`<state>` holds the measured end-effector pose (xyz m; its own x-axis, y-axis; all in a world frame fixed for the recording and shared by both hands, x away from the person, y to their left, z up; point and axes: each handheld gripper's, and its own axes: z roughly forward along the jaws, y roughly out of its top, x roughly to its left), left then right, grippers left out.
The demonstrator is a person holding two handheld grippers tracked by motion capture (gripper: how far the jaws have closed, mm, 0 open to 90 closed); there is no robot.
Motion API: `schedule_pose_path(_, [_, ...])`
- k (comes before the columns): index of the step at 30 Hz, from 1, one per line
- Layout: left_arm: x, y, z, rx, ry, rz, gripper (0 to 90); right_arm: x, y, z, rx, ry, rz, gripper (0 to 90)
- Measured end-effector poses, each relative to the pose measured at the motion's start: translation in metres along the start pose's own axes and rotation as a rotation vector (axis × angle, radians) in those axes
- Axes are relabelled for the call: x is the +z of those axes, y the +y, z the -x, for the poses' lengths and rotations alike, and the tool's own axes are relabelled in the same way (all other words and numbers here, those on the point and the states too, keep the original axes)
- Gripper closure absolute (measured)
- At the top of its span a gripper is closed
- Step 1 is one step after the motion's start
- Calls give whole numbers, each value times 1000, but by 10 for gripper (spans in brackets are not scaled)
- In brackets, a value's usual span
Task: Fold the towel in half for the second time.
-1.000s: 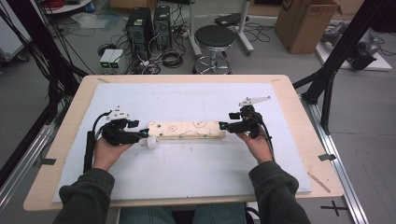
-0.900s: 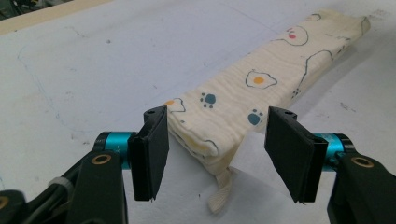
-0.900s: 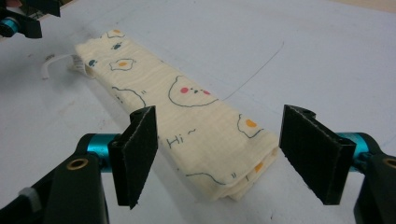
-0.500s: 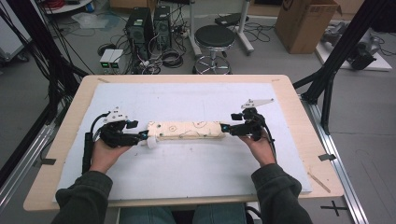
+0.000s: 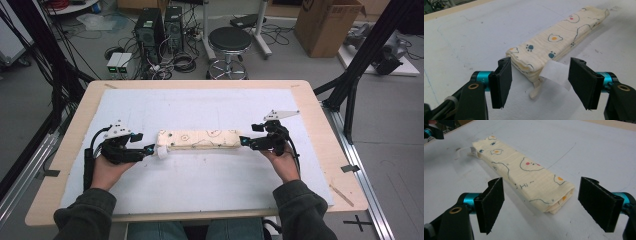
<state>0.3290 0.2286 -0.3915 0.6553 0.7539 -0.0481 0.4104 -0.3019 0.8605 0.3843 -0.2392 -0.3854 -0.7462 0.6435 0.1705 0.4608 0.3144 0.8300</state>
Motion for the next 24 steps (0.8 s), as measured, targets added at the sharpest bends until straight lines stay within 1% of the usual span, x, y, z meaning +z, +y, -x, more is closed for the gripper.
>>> schedule_pose_path(4, [-4, -2, 2, 5, -5, 2, 348, -4, -1, -3, -13, -5, 9, 186])
schedule_pose_path(7, [-7, -4, 4, 7, -8, 2, 343, -6, -4, -4, -17, -11, 6, 179])
schedule_pose_path(9, [-8, -5, 5, 14, -7, 0, 339, -8, -7, -4, -16, -17, 7, 179])
schedule_pose_path(12, [-10, -7, 5, 10, -8, -2, 340, -10, -10, -4, -18, -24, 5, 171])
schedule_pose_path(17, [-13, -9, 7, 5, -12, -2, 335, -15, -16, -3, -7, -31, 9, 163])
schedule_pose_path(18, [-13, -10, 7, 6, -12, -1, 333, -15, -17, -3, -13, -31, 14, 162])
schedule_pose_path(19, [-13, -11, 8, 11, -12, -6, 333, -16, -18, -3, -6, -33, 14, 161])
schedule_pose_path(21, [-14, -12, 8, 9, -13, -6, 332, -18, -21, -3, -12, -33, 12, 155])
schedule_pose_path(23, [-15, -14, 9, 7, -11, -11, 329, -19, -23, -4, 2, -36, 13, 146])
schedule_pose_path(24, [-15, -14, 9, 9, -11, -14, 327, -20, -24, -3, -8, -36, 14, 146])
